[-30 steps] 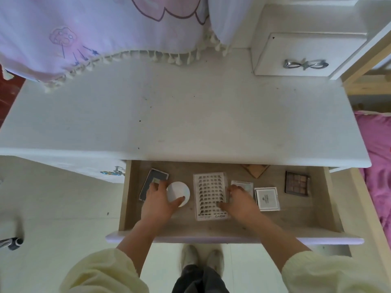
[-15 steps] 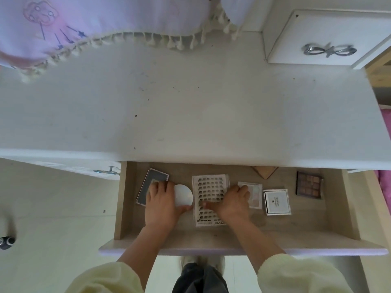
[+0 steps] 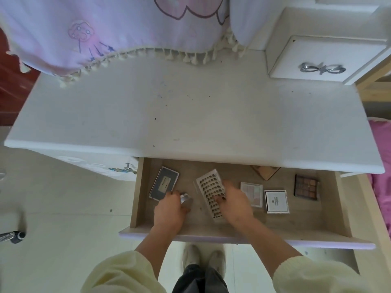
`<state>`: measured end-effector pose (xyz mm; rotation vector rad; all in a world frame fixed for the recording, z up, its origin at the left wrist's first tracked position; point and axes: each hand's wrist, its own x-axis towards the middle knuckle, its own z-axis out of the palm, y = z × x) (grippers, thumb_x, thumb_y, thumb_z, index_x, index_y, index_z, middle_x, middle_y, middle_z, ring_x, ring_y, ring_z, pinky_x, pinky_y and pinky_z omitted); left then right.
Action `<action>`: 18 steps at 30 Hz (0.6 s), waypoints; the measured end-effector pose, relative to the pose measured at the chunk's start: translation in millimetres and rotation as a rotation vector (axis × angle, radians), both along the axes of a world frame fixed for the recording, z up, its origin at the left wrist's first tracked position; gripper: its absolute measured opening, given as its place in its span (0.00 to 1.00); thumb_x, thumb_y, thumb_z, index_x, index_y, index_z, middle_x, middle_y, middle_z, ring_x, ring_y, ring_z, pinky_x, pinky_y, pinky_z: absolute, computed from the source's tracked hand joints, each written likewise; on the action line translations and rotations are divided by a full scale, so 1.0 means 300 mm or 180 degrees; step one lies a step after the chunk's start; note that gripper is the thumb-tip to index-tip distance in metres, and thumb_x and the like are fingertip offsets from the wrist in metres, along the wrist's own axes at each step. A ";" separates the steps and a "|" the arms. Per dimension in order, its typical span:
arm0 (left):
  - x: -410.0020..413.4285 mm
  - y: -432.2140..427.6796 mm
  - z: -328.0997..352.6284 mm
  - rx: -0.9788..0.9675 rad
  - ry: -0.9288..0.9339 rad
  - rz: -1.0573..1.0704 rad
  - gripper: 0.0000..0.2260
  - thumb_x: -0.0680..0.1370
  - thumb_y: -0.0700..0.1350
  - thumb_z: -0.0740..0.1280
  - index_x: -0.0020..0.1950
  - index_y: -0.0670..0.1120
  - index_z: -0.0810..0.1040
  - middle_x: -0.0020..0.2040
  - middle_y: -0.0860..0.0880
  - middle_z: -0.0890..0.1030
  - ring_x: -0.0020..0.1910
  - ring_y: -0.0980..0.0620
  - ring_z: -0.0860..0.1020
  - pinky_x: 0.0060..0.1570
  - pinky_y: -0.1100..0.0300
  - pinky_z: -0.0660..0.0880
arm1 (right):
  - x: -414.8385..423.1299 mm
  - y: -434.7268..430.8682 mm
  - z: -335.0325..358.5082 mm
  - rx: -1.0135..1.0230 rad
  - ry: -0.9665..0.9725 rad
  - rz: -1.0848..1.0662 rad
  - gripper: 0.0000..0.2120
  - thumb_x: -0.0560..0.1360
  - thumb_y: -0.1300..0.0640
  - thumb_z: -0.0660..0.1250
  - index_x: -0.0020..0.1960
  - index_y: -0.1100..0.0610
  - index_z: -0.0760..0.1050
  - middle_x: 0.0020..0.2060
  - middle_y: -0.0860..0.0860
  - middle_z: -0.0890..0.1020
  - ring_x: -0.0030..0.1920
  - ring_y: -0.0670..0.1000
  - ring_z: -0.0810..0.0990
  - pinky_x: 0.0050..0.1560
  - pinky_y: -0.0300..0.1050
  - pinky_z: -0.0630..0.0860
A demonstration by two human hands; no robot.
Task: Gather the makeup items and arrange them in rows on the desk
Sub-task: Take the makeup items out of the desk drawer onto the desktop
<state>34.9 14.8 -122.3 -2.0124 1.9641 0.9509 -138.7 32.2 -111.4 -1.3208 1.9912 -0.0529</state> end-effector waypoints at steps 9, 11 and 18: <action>0.122 -0.062 0.294 -0.0332 0.0867 0.1143 0.17 0.70 0.48 0.75 0.56 0.45 0.78 0.51 0.46 0.81 0.48 0.48 0.78 0.45 0.59 0.72 | 0.020 -0.093 0.365 -0.0609 0.0029 0.1142 0.15 0.77 0.50 0.65 0.63 0.50 0.73 0.55 0.49 0.83 0.53 0.52 0.81 0.48 0.44 0.75; 0.159 -0.088 0.366 -0.0471 0.1018 0.1325 0.18 0.70 0.49 0.75 0.56 0.43 0.78 0.51 0.46 0.81 0.48 0.47 0.79 0.48 0.56 0.75 | 0.044 -0.129 0.449 -0.0726 -0.0076 0.1087 0.14 0.76 0.49 0.67 0.61 0.51 0.74 0.53 0.49 0.83 0.51 0.51 0.81 0.48 0.44 0.76; 0.321 -0.280 0.518 -0.0862 0.1790 0.1836 0.20 0.74 0.44 0.72 0.64 0.42 0.74 0.56 0.44 0.78 0.50 0.48 0.75 0.44 0.60 0.71 | 0.182 -0.340 0.574 -0.0955 -0.0644 0.0496 0.18 0.77 0.49 0.66 0.64 0.56 0.72 0.47 0.49 0.77 0.42 0.47 0.78 0.35 0.34 0.71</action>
